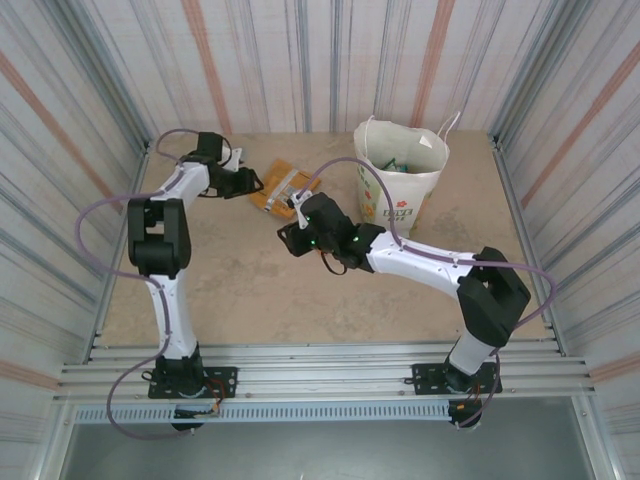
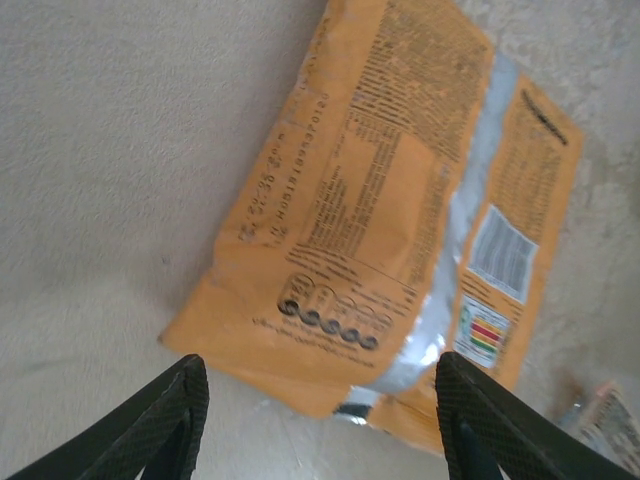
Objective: Place the snacks into the paper bag
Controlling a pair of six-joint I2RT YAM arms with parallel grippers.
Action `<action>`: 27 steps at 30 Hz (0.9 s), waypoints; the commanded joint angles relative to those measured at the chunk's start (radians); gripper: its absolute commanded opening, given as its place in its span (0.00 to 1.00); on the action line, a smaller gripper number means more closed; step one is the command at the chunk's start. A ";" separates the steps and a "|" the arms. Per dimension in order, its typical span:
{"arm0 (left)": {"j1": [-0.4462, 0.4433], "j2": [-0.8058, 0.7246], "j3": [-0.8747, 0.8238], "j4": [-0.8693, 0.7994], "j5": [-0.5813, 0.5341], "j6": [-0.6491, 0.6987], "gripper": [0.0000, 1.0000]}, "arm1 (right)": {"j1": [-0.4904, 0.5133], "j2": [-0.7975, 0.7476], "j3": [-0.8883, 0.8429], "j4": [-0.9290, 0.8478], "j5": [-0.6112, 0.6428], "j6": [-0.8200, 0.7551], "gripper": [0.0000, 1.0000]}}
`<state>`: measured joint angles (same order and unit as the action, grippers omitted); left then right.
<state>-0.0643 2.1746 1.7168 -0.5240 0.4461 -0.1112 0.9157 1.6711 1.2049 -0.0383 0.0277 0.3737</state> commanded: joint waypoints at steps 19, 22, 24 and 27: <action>-0.060 0.192 0.269 -0.204 -0.089 0.183 0.64 | -0.029 0.004 0.020 -0.031 -0.036 -0.040 0.46; -0.082 0.205 0.294 -0.265 -0.132 0.206 0.64 | -0.031 -0.008 0.007 -0.028 -0.034 -0.039 0.46; -0.095 0.206 0.303 -0.307 -0.164 0.219 0.64 | -0.032 -0.017 0.001 -0.028 -0.031 -0.039 0.46; -0.114 0.185 0.276 -0.353 -0.174 0.237 0.63 | -0.032 -0.031 -0.009 -0.028 -0.027 -0.040 0.46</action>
<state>-0.1680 2.3581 1.9942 -0.7715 0.3126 0.0784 0.8894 1.6798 1.2110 -0.0536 -0.0013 0.3546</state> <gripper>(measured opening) 0.633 0.463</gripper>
